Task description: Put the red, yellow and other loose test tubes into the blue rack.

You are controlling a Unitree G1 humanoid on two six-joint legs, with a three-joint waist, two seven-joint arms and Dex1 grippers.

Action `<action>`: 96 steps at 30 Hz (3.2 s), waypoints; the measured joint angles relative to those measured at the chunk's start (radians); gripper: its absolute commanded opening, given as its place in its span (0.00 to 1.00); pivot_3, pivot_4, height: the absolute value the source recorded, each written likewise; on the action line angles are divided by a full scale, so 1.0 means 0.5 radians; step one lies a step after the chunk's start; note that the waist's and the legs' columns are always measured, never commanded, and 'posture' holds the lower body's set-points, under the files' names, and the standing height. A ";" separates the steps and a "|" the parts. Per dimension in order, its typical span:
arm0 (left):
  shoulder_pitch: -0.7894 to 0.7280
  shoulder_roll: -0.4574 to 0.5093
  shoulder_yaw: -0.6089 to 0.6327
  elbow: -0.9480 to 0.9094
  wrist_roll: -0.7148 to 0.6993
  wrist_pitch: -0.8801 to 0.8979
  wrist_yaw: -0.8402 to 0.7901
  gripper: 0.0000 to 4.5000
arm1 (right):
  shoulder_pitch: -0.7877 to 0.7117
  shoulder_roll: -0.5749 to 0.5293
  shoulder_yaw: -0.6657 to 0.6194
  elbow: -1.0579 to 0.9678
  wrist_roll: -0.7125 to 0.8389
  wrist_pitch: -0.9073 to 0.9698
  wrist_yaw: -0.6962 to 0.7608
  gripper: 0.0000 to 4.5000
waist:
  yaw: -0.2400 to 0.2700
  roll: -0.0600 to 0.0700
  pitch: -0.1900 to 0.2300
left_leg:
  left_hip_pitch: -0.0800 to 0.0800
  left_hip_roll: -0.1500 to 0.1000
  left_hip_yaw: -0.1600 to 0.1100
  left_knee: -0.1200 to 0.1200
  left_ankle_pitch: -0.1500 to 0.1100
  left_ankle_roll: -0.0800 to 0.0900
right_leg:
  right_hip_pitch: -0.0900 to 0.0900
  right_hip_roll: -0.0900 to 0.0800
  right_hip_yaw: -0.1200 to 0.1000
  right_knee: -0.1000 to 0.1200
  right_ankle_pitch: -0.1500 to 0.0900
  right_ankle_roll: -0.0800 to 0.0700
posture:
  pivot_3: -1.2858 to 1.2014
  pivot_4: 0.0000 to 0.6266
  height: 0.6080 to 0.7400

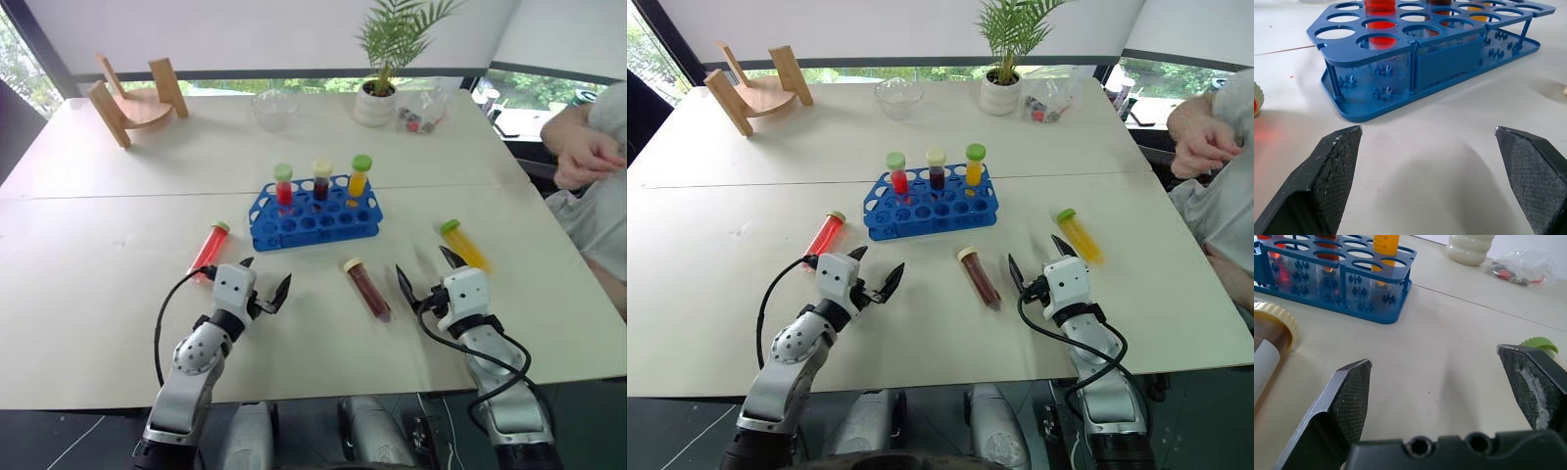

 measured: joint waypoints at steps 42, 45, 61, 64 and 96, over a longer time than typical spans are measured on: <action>-0.456 0.977 0.216 -0.449 -0.823 0.871 -0.922 0.99 | -1.188 -0.951 0.030 -0.229 0.450 2.123 0.747 1.00 | -0.021 0.010 0.015 | -0.006 0.000 0.000 0.000 0.000 0.001 | -0.007 0.000 -0.002 -0.002 0.001 -0.002 | 0.52 0.24 1.00; -0.578 1.279 0.308 -0.435 -0.969 0.924 -1.261 0.99 | -1.601 -1.173 0.203 0.067 0.487 2.467 0.928 1.00 | -0.036 0.010 0.015 | -0.010 0.002 -0.002 -0.005 -0.001 0.002 | -0.007 0.000 -0.006 -0.013 0.001 -0.003 | 0.52 0.24 1.00; -0.767 1.414 0.306 -0.259 -1.045 0.950 -1.591 1.00 | -2.174 -1.093 0.976 1.507 0.216 1.996 1.606 0.71 | -0.052 0.012 0.017 | -0.052 0.002 0.001 0.000 -0.007 0.013 | -0.047 -0.001 -0.007 -0.013 0.007 0.010 | 0.52 0.24 1.00; -0.771 1.414 0.307 -0.259 -1.045 0.951 -1.582 1.00 | -2.214 -1.074 0.986 1.595 0.162 1.917 1.695 0.37 | -0.050 0.012 0.016 | -0.052 0.002 0.001 0.002 -0.007 0.012 | -0.047 -0.001 -0.007 -0.011 0.008 0.010 | 0.52 0.24 1.00; -0.778 1.234 0.320 -0.396 -1.095 1.135 -1.228 1.00 | -1.210 0.382 -0.223 0.583 0.799 0.327 0.803 0.18 | -0.060 0.013 0.017 | -0.033 0.000 -0.007 0.003 0.002 -0.003 | -0.035 0.000 -0.008 0.011 0.009 0.013 | 0.52 0.24 1.00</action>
